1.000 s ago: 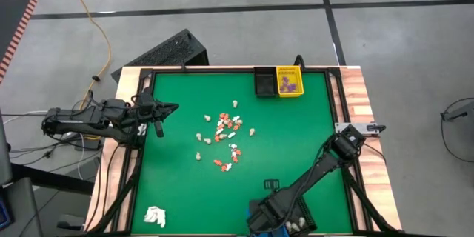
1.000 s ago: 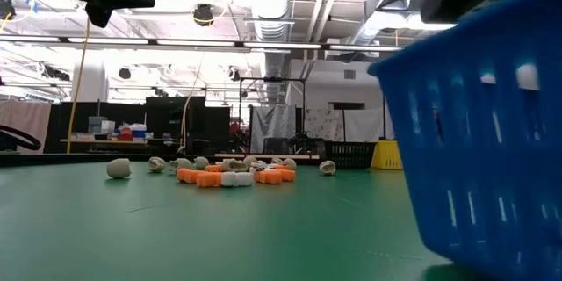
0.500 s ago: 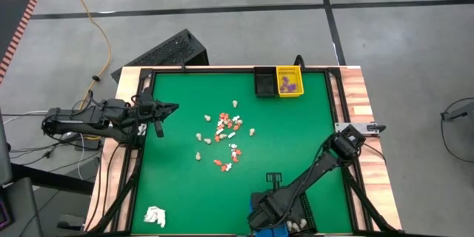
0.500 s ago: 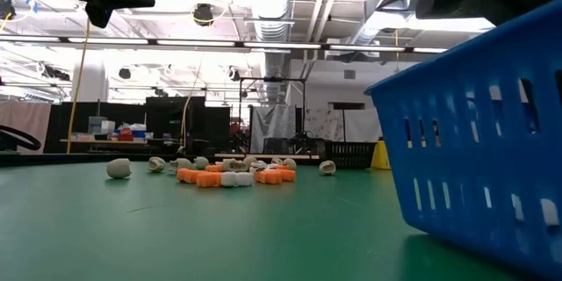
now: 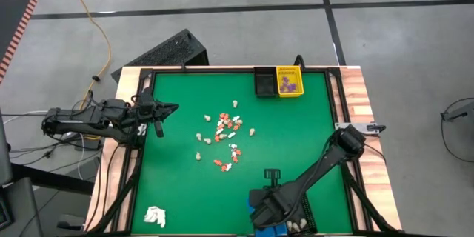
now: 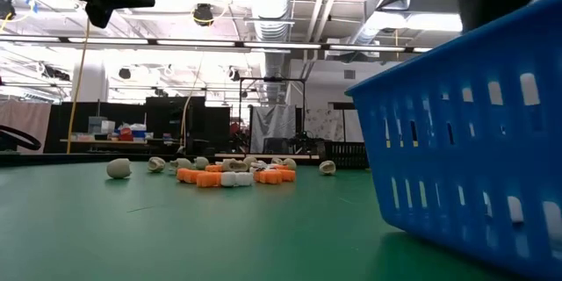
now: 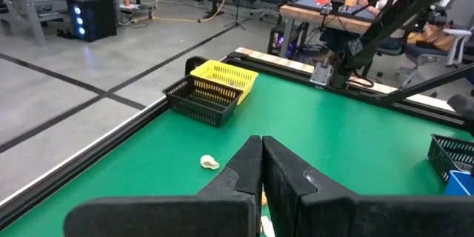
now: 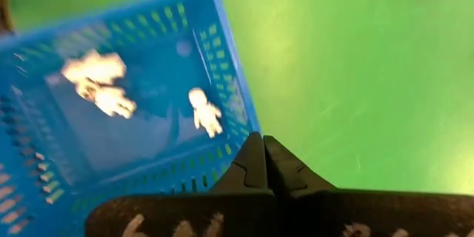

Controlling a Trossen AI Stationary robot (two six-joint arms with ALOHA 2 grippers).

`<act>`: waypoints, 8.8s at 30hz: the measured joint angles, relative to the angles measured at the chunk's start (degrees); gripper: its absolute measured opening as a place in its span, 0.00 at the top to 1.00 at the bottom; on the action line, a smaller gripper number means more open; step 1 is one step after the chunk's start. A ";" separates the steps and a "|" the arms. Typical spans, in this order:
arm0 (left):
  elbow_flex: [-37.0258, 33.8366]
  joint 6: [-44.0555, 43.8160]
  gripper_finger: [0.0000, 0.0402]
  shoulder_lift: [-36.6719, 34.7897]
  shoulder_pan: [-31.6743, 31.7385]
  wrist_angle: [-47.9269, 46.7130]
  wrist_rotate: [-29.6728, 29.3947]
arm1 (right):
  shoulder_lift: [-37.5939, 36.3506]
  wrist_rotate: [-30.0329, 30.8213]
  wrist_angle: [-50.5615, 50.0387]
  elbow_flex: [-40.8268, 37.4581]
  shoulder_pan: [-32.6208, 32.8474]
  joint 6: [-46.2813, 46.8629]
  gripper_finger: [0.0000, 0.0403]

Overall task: Sort Halloween decoration
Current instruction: Adjust the bottom baskets, then put the white skull toy into the bottom black basket

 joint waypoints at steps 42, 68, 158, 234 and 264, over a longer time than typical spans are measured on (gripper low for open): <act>0.00 -3.11 1.00 0.04 0.01 2.57 2.46 | -28.32 -3.93 101.18 -73.70 -41.02 -29.83 0.31; 0.00 -3.01 1.00 0.04 0.01 1.11 -4.98 | -8.19 1.67 110.73 -73.40 -39.79 -23.55 0.45; -0.01 -1.00 1.00 0.03 0.03 1.31 -6.75 | -34.24 6.19 79.06 -64.46 17.38 48.75 0.59; -0.02 -5.55 0.70 0.03 0.01 -5.44 -10.45 | -3.98 19.37 79.93 -38.64 -46.95 -7.89 0.44; -0.02 -5.92 0.70 0.13 0.05 -6.23 -10.78 | 2.26 17.38 80.98 -38.23 -46.70 1.19 0.90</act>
